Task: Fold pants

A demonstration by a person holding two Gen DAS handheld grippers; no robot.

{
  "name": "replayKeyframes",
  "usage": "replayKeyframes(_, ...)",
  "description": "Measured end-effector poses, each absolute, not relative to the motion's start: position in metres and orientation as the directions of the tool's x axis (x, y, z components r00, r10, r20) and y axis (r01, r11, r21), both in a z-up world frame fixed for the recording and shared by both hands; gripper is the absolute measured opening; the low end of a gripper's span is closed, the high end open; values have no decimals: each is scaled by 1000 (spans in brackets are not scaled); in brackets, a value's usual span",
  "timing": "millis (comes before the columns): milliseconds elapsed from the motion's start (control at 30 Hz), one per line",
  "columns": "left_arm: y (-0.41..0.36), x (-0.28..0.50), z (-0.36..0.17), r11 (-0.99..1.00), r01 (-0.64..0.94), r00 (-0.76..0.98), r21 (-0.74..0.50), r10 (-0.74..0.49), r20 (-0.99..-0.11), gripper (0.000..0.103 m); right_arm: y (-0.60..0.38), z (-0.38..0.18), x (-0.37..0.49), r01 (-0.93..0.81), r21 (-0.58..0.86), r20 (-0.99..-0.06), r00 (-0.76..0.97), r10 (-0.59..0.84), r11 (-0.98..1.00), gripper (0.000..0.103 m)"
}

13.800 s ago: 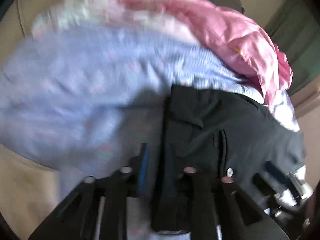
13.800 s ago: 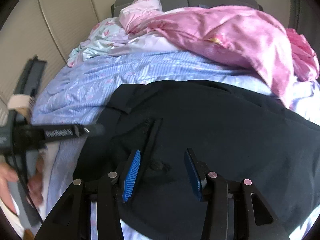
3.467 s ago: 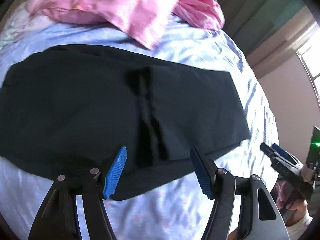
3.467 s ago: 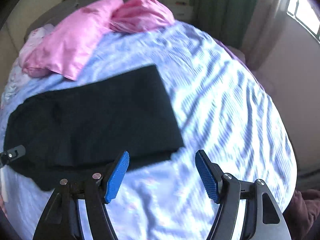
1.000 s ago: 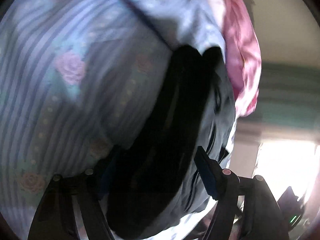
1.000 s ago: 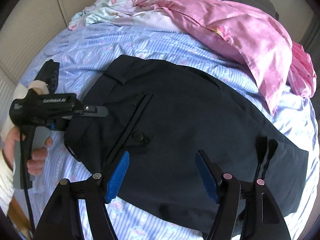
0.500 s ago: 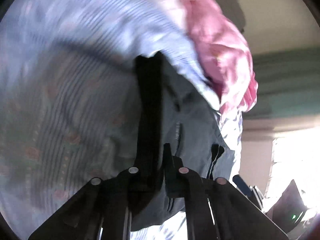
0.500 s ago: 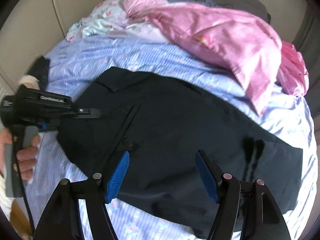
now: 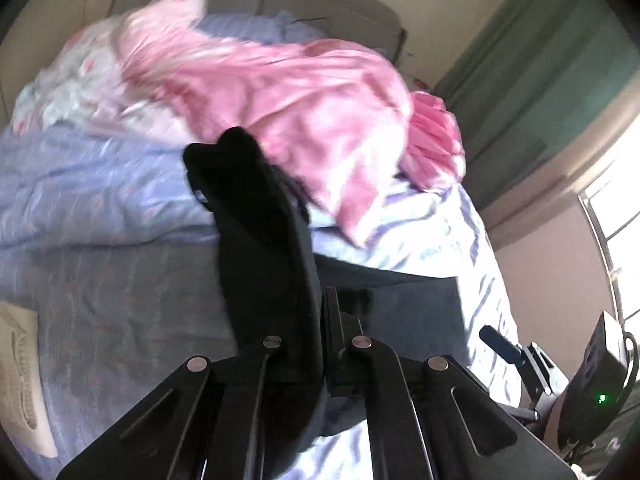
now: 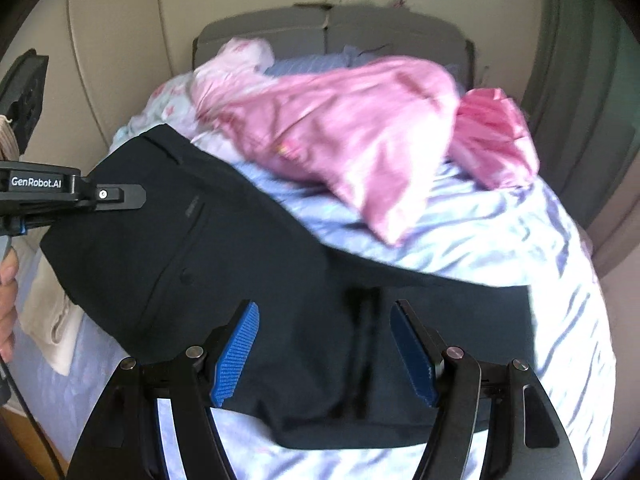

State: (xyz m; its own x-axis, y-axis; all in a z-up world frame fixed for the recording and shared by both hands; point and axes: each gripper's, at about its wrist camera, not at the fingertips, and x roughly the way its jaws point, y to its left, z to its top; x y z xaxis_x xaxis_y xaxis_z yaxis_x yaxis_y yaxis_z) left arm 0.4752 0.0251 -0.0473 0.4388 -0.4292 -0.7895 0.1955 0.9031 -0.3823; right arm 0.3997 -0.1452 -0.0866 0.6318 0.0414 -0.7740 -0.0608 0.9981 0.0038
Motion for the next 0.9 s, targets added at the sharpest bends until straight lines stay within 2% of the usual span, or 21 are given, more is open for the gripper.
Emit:
replayKeyframes(167, -71, 465, -35, 911, 228, 421, -344, -410, -809, 6, -219, -69, 385, -37, -10, -754, 657, 17, 999, 69)
replayKeyframes(367, -156, 466, -53, 916, 225, 384, -332, -396, -834, 6, -303, -63, 371, -18, -9, -755, 655, 5, 1000, 69)
replayKeyframes(467, -205, 462, -66, 928, 237, 361, -287, -358, -861, 6, -342, -70, 367, -9, 3, -764, 646, 8, 1000, 69)
replayKeyframes(767, -330, 451, -140, 924, 281, 190, -258, -317, -929, 6, -442, -110, 365, 11, -26, -804, 595, -28, 1000, 69)
replayKeyframes(900, -373, 431, -171, 913, 350, 139, -210, -272, -952, 6, -481, -138, 365, 55, -8, -835, 548, -37, 998, 69)
